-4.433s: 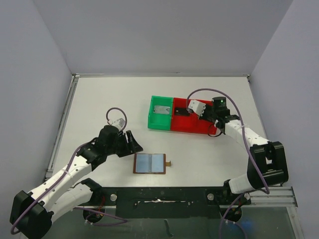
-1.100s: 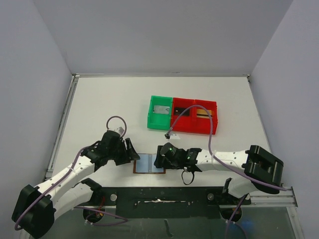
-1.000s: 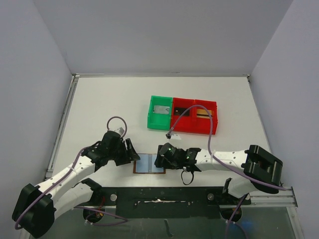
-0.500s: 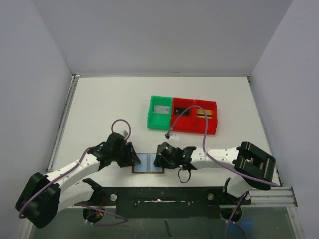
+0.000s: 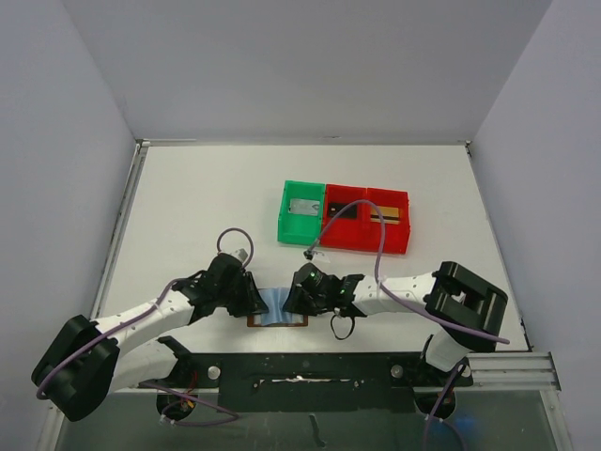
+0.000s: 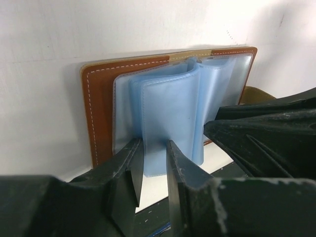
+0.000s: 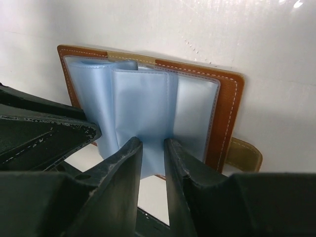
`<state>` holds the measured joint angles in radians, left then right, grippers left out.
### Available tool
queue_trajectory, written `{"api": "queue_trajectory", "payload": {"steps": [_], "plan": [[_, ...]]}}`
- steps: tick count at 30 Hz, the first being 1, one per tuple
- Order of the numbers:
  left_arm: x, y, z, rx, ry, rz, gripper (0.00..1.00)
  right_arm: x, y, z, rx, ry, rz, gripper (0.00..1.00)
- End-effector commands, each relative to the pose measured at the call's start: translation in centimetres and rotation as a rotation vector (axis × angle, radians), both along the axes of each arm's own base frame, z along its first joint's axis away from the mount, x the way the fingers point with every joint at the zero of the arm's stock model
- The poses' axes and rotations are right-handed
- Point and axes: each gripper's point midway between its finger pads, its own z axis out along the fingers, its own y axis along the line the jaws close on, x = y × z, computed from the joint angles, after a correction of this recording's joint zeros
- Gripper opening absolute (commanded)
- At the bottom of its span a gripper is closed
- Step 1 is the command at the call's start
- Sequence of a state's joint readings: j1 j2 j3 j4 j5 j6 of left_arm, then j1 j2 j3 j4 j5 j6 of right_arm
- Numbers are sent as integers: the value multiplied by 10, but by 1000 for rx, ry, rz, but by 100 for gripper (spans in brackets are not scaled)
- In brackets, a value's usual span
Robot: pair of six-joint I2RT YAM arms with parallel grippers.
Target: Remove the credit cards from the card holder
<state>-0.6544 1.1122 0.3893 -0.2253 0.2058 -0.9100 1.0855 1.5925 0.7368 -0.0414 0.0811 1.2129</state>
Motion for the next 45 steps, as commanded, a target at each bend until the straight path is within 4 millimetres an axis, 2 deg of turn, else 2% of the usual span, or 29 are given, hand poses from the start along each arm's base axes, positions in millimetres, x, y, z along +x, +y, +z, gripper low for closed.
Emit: {"api": "queue_trajectory", "payload": {"steps": [1,4,8,11,21,29,32,36,39,45], "plan": [[9,-11,10,-50,-53,-2,22,-1,6,-2,23,10,20,26],[9,-10,8,-36,-41,-6,21,4,5,2,7,2,23,28],[12,-2,9,16,-56,6,22,12,-15,12,-91,-37,-24,40],[13,-1,12,21,-72,10,22,14,-22,15,-135,-48,-28,48],[13,1,10,45,-62,1,23,6,-18,-6,-225,1,-9,53],[20,22,17,161,-93,46,40,8,-28,-13,-278,8,-33,56],[21,20,14,152,-95,40,41,7,-25,-14,-269,10,-23,57],[14,15,0,155,-49,12,41,6,-23,-15,-268,16,-16,57],[12,6,-1,130,-48,-17,39,7,-22,-13,-267,12,-16,57],[13,-9,6,93,-73,-34,25,8,-16,-9,-240,3,0,57]]}}
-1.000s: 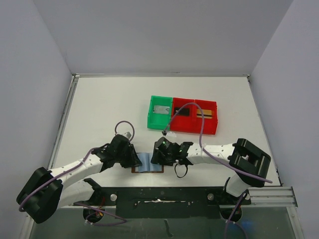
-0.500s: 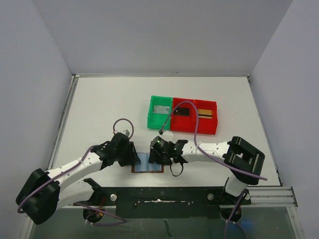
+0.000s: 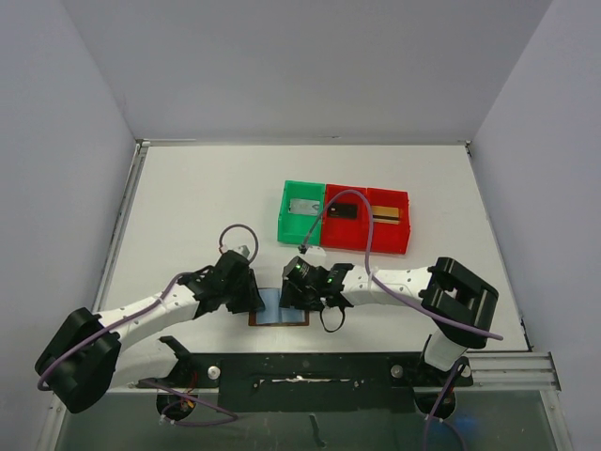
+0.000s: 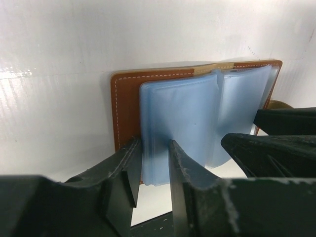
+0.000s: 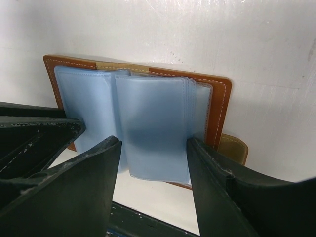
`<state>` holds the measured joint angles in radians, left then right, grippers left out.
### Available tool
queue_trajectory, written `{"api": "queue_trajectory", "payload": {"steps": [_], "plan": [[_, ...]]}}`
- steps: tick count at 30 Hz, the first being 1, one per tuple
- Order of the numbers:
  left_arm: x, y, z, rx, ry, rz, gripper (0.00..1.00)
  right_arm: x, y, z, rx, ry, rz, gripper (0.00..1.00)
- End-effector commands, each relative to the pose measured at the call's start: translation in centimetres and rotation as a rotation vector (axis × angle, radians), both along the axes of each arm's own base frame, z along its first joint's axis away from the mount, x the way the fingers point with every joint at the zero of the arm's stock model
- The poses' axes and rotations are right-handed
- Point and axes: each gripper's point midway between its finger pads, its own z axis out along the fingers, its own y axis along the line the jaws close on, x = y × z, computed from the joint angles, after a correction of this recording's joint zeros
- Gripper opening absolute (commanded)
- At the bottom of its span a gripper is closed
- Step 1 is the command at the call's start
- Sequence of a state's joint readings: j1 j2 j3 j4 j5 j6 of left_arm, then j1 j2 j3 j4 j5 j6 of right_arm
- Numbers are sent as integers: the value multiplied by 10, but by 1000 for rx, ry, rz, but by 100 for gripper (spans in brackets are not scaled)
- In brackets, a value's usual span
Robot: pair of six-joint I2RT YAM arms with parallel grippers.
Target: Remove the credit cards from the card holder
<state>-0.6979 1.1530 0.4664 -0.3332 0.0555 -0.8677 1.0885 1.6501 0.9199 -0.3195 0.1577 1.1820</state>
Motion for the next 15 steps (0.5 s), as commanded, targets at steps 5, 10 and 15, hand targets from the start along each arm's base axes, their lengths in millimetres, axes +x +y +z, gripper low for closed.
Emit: {"api": "queue_trajectory", "payload": {"steps": [5,10,15], "plan": [[2,-31,10,-101,-28,-60,19,-5,-4,-15,-43,11,30,55],[-1,-23,2,-60,-13,-40,17,1,-7,4,-49,-30,18,56],[-3,-19,0,-48,-10,-33,17,4,-16,16,-62,-61,-11,58]]}}
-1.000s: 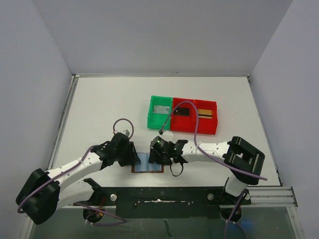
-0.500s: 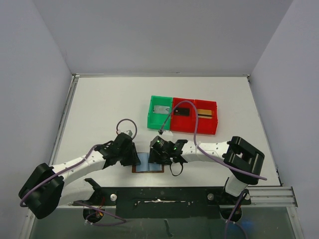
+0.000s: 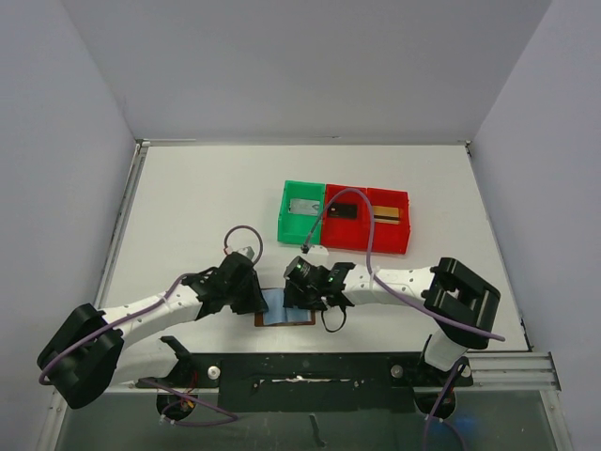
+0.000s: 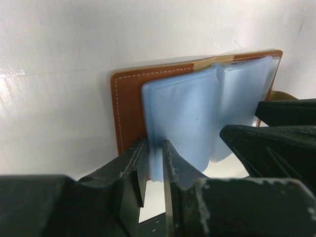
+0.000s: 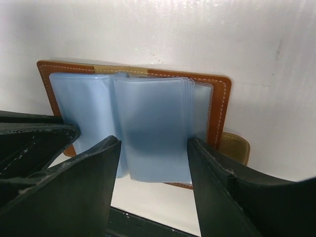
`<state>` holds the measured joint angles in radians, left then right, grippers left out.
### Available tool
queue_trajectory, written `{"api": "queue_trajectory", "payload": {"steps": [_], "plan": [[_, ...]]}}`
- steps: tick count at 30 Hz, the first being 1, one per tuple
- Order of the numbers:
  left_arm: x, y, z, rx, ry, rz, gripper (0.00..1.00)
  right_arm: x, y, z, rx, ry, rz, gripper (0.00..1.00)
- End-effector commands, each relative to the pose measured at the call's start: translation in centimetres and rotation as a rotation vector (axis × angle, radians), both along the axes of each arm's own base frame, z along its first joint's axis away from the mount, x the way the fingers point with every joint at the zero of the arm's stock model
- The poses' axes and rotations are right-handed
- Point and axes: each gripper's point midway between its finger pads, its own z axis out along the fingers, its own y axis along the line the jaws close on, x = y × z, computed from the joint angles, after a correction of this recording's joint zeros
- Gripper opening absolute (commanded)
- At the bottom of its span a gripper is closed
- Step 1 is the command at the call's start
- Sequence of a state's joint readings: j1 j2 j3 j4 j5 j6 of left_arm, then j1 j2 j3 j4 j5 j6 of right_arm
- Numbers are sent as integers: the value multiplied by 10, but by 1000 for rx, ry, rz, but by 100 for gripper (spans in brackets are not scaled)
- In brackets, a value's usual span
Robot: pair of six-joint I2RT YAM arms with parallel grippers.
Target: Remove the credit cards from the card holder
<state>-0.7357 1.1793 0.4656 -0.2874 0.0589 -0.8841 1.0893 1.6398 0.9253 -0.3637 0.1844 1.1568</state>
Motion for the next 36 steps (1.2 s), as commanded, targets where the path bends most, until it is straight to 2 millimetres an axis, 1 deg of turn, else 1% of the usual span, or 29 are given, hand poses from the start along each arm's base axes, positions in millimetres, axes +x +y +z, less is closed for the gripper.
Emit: {"api": "queue_trajectory", "payload": {"steps": [1,7,13,15,17,18,20,23,24,27,29,31,32,34,36], "plan": [[-1,-7,1,-28,-4,-8,17,4,-8,15,-21,-45,-21,58],[-1,-7,0,-24,-1,-13,17,2,-9,11,-53,-39,-22,58],[-1,-7,1,-28,-2,-16,16,4,-20,12,-118,-48,-42,59],[-1,-10,3,-41,-7,-26,16,3,-19,11,-110,-52,-40,61],[0,-18,8,-79,-17,-52,16,1,-11,7,-69,-33,-16,61],[0,-24,12,-101,-27,-68,16,-1,-4,6,-31,-20,4,61],[2,-31,20,-127,-42,-81,19,-2,7,6,40,-14,43,58],[7,-33,30,-140,-71,-70,20,3,14,16,94,-34,66,52],[8,-32,32,-140,-76,-65,20,5,12,17,97,-33,57,51],[9,-32,33,-141,-80,-62,21,9,9,24,132,-42,49,44],[7,-29,30,-124,-69,-57,22,11,3,29,126,-53,33,44],[7,-24,28,-97,-62,-45,26,15,-8,32,86,-69,4,48],[7,-21,27,-80,-60,-38,28,16,-15,34,56,-75,-9,52],[8,-14,30,-47,-65,-20,37,22,-29,41,9,-104,-34,63],[12,-8,40,-23,-90,3,45,32,-45,55,-13,-146,-63,70]]}}
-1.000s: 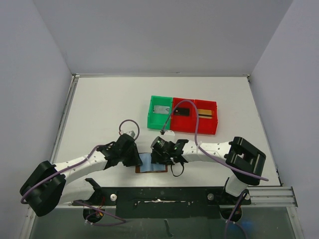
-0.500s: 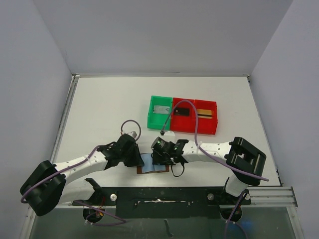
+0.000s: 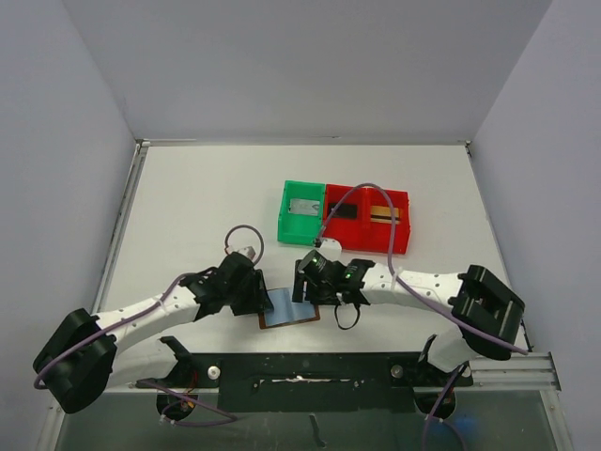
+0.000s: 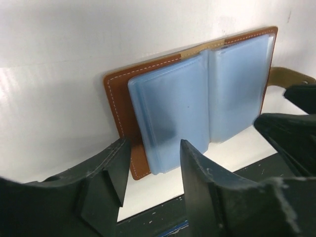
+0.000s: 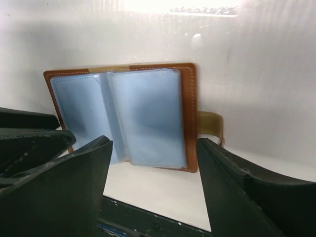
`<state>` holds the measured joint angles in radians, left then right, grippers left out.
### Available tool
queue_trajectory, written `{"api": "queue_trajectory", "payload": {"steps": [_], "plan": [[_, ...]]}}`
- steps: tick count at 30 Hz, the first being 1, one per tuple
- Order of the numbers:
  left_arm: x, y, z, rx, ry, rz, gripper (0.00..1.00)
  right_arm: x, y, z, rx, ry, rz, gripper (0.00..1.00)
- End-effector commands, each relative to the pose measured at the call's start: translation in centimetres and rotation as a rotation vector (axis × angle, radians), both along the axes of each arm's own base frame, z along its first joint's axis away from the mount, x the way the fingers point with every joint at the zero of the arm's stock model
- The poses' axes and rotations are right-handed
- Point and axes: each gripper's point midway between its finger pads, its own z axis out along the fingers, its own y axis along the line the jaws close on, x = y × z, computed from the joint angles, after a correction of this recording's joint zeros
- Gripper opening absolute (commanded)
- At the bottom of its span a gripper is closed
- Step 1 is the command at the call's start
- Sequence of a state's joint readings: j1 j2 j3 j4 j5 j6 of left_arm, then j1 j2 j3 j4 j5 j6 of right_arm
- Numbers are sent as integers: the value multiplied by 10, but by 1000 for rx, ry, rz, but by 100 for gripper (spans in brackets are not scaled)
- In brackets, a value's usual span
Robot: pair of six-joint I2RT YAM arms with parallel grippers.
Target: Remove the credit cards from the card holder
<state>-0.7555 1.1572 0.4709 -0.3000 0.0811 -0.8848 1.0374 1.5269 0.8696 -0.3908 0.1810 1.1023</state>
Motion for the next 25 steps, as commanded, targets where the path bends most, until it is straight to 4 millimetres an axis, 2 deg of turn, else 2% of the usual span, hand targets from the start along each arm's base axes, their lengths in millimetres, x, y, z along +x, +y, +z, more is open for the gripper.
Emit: {"api": "queue_trajectory", "payload": {"steps": [1,4,6,9,12,15,17,20,22,25], "plan": [[21,2,40,8,-111,49,50,30,-29,45,-31,-134,-77,73],[32,11,69,27,-187,92,69,51,-56,74,-51,-236,-93,80],[40,18,94,30,-255,117,71,65,-73,104,-66,-348,-100,87],[53,39,133,66,-358,205,71,80,-104,158,-101,-547,-145,100],[65,68,178,109,-473,344,72,83,-131,208,-100,-723,-171,97],[67,100,221,138,-575,462,72,74,-155,252,-50,-857,-207,98],[66,119,253,146,-646,530,72,67,-168,271,-21,-914,-224,98],[61,137,279,149,-704,573,72,57,-185,289,14,-962,-255,98],[58,143,291,147,-732,580,72,52,-193,294,30,-979,-271,98],[57,148,297,154,-761,579,72,47,-201,294,39,-984,-290,98]]}}
